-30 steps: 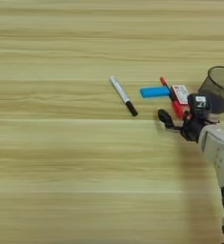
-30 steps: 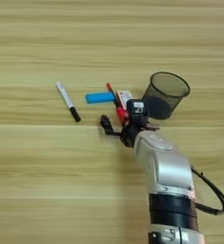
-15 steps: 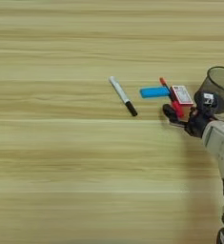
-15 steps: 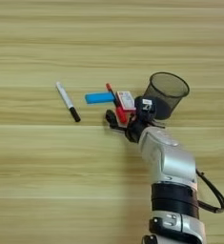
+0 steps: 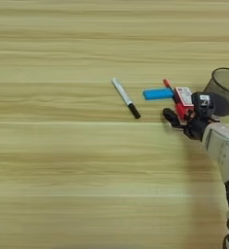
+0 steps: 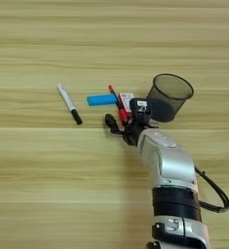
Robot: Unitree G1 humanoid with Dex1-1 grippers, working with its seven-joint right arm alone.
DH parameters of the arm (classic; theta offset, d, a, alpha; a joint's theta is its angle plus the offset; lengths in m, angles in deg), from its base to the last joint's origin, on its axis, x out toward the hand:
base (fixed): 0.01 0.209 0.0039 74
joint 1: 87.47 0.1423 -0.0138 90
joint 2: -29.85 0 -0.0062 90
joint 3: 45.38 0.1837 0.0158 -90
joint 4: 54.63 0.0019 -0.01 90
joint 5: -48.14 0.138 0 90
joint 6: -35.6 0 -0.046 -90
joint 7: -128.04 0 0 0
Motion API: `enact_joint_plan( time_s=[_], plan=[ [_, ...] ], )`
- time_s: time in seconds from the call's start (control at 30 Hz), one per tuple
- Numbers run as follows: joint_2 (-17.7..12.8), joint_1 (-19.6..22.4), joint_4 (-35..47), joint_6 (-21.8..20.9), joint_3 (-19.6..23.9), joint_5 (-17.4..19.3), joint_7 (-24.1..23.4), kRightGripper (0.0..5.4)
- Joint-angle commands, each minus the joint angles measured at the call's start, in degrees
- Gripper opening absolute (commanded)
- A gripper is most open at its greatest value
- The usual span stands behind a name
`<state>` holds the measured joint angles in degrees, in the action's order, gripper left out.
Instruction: Move the objects on the table
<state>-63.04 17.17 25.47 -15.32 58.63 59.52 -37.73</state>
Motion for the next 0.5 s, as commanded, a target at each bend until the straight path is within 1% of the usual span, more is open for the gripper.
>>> enact_joint_plan(
  time_s=[0.03,0.07,0.1,0.27,0.4,0.47,0.5],
  plan=[
    [-1.4,1.7,1.2,-1.3,-0.1,0.0,0.4,3.66],
    [-1.4,1.7,1.2,-1.3,-0.2,0.0,0.4,3.66],
    [-1.4,1.7,1.2,-1.3,-0.2,0.0,0.4,3.49],
    [-1.4,1.8,0.9,-1.4,-0.2,0.0,0.5,3.02],
    [-1.4,1.8,0.7,-1.5,-0.3,0.0,0.6,2.56],
    [-1.4,1.8,0.7,-1.6,-0.3,0.1,0.6,2.22],
    [-1.4,1.8,0.6,-1.7,-0.4,0.1,0.7,2.13]
  ],
)
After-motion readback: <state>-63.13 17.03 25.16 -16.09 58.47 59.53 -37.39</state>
